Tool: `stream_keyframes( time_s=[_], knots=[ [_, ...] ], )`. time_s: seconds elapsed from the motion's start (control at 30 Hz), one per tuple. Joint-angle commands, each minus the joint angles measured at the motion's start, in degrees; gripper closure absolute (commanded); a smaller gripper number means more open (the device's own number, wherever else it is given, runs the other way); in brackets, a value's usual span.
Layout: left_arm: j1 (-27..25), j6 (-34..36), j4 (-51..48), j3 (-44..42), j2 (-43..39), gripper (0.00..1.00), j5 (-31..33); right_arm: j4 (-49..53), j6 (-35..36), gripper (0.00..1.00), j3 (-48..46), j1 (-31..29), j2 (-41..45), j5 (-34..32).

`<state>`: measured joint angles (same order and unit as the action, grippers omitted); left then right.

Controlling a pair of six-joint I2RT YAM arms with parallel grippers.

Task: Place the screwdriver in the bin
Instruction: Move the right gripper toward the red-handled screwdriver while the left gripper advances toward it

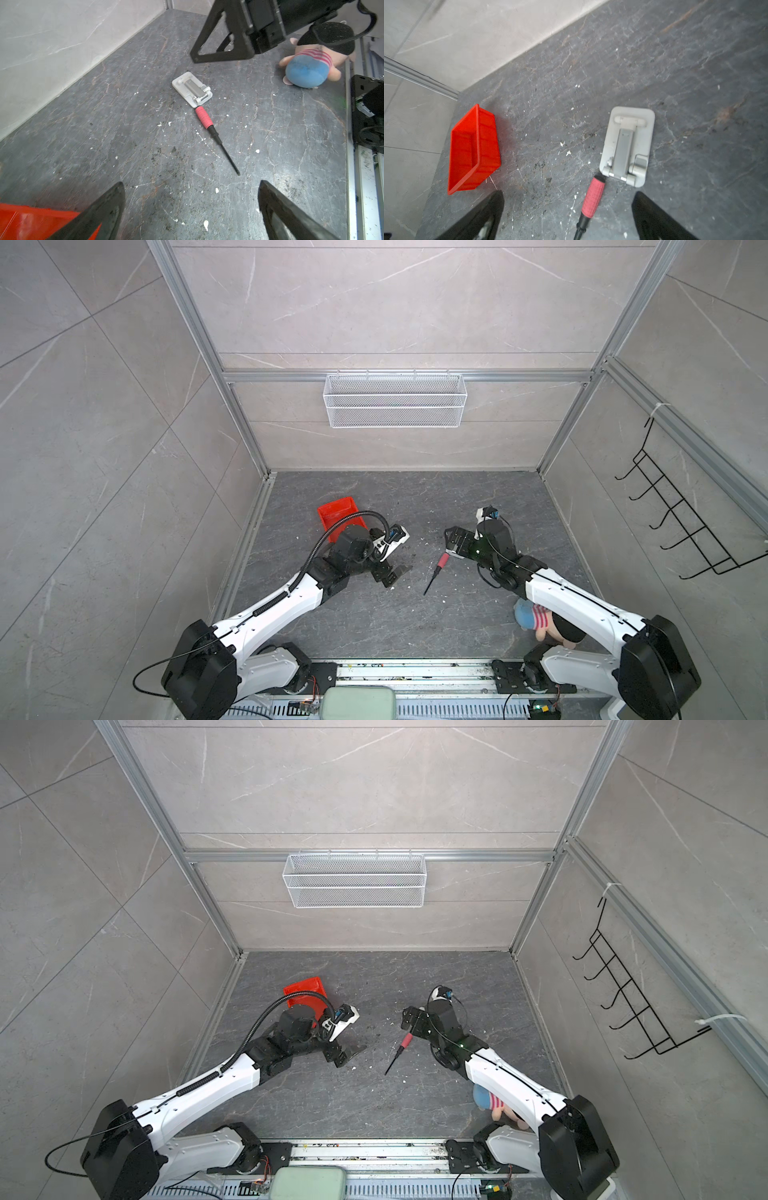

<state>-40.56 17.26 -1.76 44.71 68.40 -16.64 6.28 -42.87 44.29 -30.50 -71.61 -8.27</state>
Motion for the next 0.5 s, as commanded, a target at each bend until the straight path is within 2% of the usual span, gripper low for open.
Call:
stream_keyframes(
  time_s=[0.0, 0.1, 0.23, 0.43, 0.47],
  knots=[
    [-1.55, 2.43, -0.62, 2.3, 1.06, 0.0, -1.14, 18.38, -7.89, 0.01, 7.96, -0.79, -4.63, -4.38],
    [-2.55, 2.52, -0.61, 2.48, 1.56, 0.0, -0.82, 28.9, -8.3, 0.01, 15.85, -0.79, -11.59, -2.3],
    [-3.09, 2.43, -0.64, 2.38, 1.74, 0.0, -0.65, 28.28, -8.12, 0.01, 17.48, -0.79, -16.47, 2.37],
    [-3.86, 2.86, -1.24, 2.22, 1.56, 0.0, -0.07, 32.37, -8.67, 0.01, 22.67, -0.78, -23.73, 4.43],
    [-3.97, 2.89, -1.45, 2.18, 1.6, 0.0, 0.03, 32.59, -8.93, 0.04, 23.3, -0.78, -24.61, 4.74]
  ],
)
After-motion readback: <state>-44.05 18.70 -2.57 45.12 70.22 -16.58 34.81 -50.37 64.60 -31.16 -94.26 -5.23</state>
